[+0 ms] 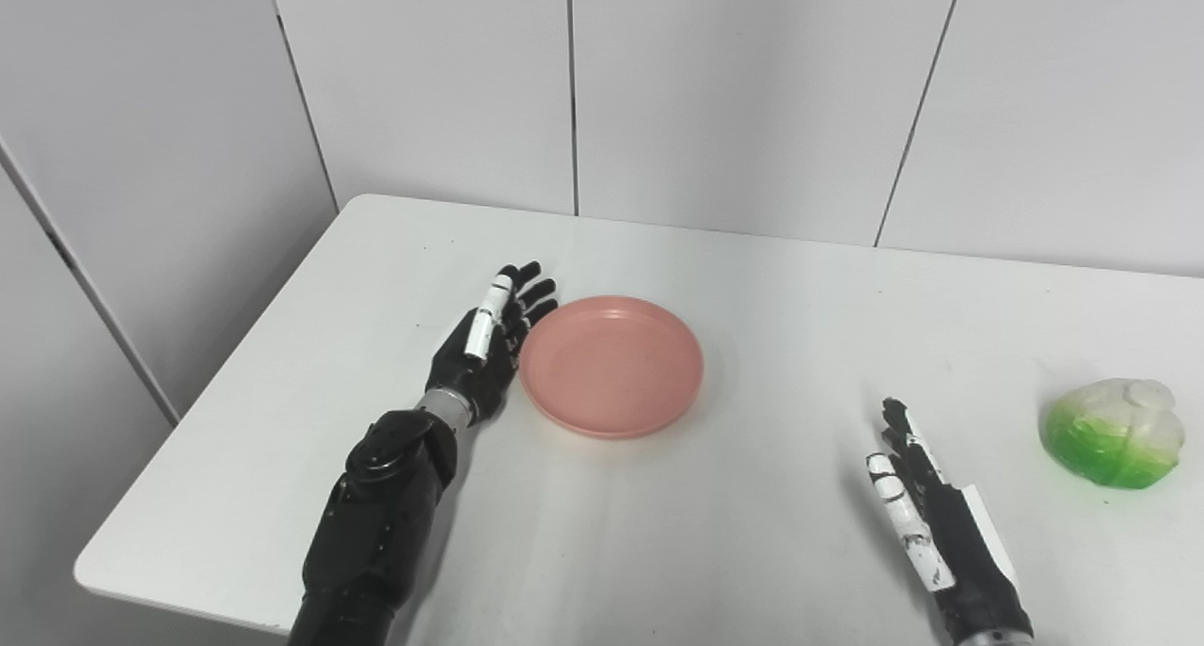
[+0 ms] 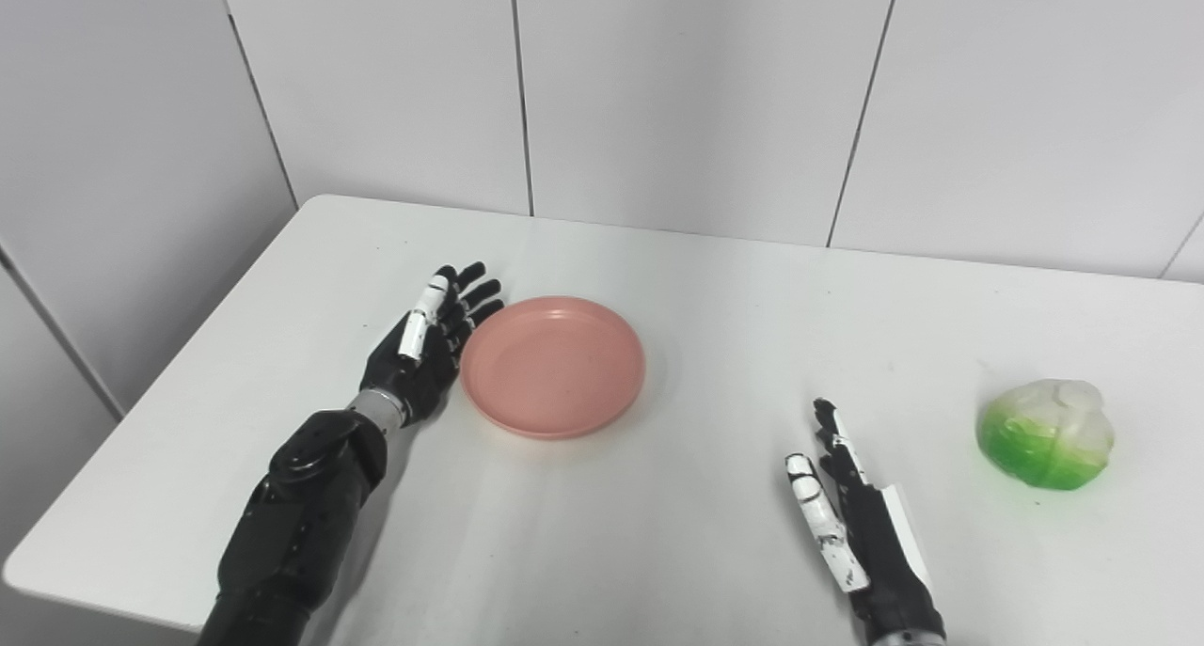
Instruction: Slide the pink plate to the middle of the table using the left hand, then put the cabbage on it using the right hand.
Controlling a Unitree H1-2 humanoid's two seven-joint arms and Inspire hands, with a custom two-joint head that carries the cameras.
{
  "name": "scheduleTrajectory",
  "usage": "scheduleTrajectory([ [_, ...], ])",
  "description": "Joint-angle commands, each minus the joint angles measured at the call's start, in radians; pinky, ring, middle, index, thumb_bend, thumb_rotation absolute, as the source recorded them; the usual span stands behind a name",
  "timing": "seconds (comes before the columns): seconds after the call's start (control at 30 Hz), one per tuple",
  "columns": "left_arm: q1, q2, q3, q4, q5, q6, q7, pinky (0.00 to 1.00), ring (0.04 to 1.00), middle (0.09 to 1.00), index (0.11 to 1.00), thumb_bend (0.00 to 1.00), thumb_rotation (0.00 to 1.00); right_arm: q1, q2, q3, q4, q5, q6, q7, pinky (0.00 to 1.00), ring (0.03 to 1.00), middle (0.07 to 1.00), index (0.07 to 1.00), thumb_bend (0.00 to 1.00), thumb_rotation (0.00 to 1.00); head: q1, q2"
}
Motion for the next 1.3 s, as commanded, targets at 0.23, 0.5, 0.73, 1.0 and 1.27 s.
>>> scheduleTrajectory([
  [0.23,0.013,-0.054,-0.039,-0.099,0.01,0.08,-0.006,0.96,0.961,0.964,0.953,0.36,1.0,-0.028,0.023,0.017,0.005,-0.017,0.0,-0.012,0.95,0.974,0.984,0.98,0.35,1.0,-0.05,0.017],
  [0.5,0.046,-0.071,-0.074,-0.14,0.011,0.081,-0.039,0.98,0.971,0.97,0.969,0.36,1.0,-0.035,0.043,0.021,0.006,-0.02,0.001,-0.027,0.94,0.974,0.985,0.978,0.36,1.0,-0.092,0.034],
  [0.73,0.083,-0.077,-0.091,-0.174,-0.001,0.096,-0.049,0.99,0.974,0.978,0.97,0.36,1.0,-0.042,0.058,0.012,-0.004,0.008,0.006,-0.032,0.92,0.974,0.993,0.979,0.33,1.0,-0.121,0.044],
  [1.0,0.12,-0.082,-0.09,-0.181,-0.028,0.083,-0.075,0.95,0.953,0.955,0.944,0.37,1.0,-0.046,0.067,0.005,-0.013,0.018,0.008,-0.039,0.91,0.976,1.0,0.984,0.34,1.0,-0.155,0.058],
  [1.27,0.142,-0.082,-0.093,-0.191,-0.025,0.073,-0.094,0.96,0.956,0.958,0.94,0.39,1.0,-0.058,0.061,0.005,-0.015,-0.035,0.004,-0.059,0.94,0.982,0.994,0.982,0.35,1.0,-0.185,0.062],
])
